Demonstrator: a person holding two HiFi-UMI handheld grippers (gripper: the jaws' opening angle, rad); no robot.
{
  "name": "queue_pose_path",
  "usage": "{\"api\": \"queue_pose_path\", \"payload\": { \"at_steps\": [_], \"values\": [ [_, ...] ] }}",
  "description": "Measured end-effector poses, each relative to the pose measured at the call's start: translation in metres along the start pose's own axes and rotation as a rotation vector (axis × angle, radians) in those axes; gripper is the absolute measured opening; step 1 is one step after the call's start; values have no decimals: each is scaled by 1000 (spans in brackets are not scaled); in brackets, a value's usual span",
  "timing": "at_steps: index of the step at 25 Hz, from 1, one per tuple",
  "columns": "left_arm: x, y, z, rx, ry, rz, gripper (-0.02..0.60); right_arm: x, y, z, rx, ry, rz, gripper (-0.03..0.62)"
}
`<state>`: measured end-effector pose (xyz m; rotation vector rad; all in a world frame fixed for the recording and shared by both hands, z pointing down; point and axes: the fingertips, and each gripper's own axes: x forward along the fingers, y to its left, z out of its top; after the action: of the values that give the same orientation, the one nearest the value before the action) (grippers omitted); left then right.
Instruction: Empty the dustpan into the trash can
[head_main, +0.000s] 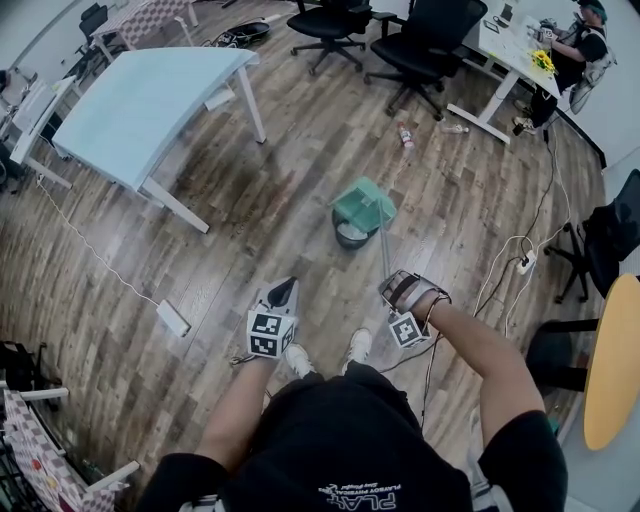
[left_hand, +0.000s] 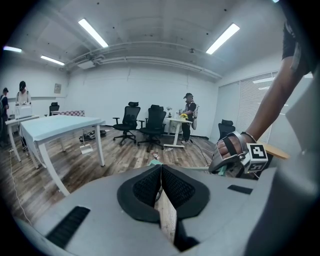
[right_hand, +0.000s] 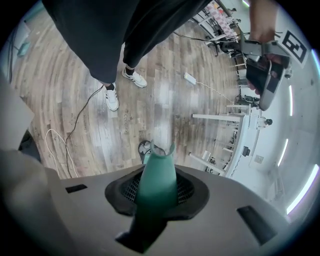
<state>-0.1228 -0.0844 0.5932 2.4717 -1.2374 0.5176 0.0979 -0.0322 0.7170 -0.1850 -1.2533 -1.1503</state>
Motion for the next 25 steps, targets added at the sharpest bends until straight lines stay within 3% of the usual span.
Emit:
{"api": "queue_pose_path", "payload": {
  "at_steps": [10,13,17,25],
  "values": [
    [3,-8,3,7,-5,-11,23,-7,-21,-14,180,-14,-63,100],
    [5,-11,4,8,-3,-11,23,-11,-41,-16,299,-63,-172,100],
    [6,-12,5,9,0,-11,23,-12,-37,-22,410,-50,-76,100],
    [4,-12,12,7,-9,-9,23,-20,-54,-41,758,-23,-122,100]
  ]
}}
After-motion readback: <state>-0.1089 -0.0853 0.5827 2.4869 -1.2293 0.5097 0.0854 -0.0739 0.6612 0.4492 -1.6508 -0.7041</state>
